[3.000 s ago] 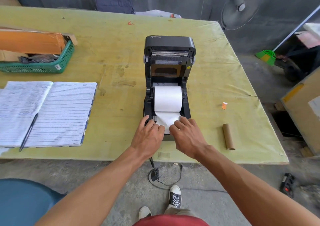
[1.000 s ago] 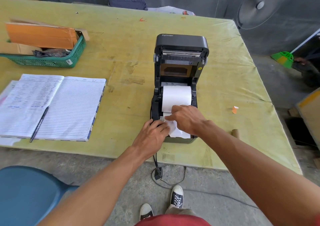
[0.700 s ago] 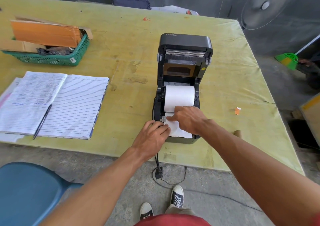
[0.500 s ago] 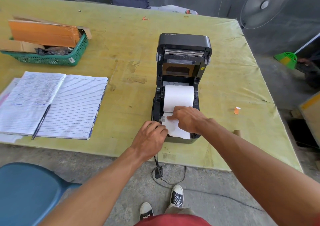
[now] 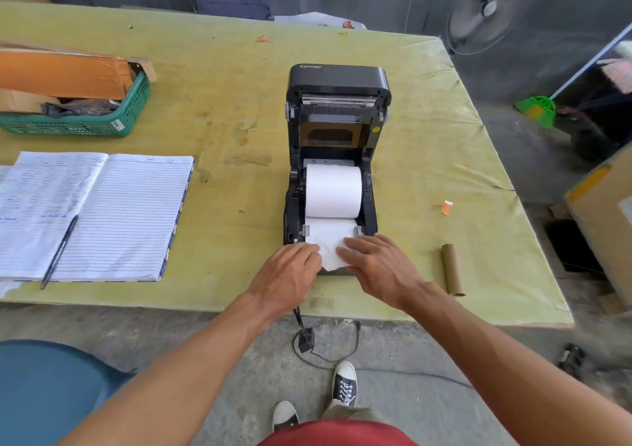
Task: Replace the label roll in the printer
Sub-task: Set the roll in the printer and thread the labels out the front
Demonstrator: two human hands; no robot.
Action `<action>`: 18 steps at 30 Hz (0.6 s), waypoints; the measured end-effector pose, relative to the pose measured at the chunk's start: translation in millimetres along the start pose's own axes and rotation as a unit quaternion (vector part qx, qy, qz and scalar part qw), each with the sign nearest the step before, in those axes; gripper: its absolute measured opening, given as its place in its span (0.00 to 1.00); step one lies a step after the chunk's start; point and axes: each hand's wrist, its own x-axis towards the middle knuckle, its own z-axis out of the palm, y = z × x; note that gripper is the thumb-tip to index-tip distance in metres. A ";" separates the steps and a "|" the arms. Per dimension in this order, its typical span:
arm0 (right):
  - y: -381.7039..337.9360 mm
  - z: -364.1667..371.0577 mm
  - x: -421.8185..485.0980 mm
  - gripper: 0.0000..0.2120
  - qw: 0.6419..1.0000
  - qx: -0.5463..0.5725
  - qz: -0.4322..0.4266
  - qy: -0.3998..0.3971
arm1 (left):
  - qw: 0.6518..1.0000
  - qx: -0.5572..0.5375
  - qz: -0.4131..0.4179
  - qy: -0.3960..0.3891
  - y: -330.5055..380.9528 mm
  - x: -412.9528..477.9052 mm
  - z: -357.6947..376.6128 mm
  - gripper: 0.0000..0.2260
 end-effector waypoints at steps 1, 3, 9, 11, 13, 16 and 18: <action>-0.4 -0.3 -0.6 0.15 1.000 0.009 0.005 0.003 | 1.000 0.004 -0.003 -0.012 0.1 0.8 0.0 0.04; -3.7 -2.6 -2.5 0.15 1.000 0.014 0.005 0.013 | 0.999 0.025 -0.017 -0.038 -0.6 2.4 0.5 0.11; -14.3 -4.9 -9.7 0.15 0.999 -0.003 0.013 0.031 | 0.999 0.028 -0.014 -0.039 2.3 1.7 -3.5 0.18; -18.0 -5.0 -12.6 0.15 0.999 -0.004 0.009 0.036 | 0.999 0.025 -0.007 -0.034 2.7 -2.1 -4.8 0.18; -21.2 -5.0 -18.0 0.14 0.999 -0.005 0.001 0.041 | 0.999 0.020 0.007 -0.027 3.7 -7.6 -5.7 0.18; -23.6 -4.2 -26.4 0.13 0.999 -0.004 -0.015 0.047 | 0.999 0.013 0.028 -0.029 4.1 -16.0 -5.4 0.19; -24.3 -5.0 -28.9 0.13 0.999 -0.008 -0.029 0.045 | 0.999 0.017 0.018 -0.046 3.4 -17.3 -4.4 0.24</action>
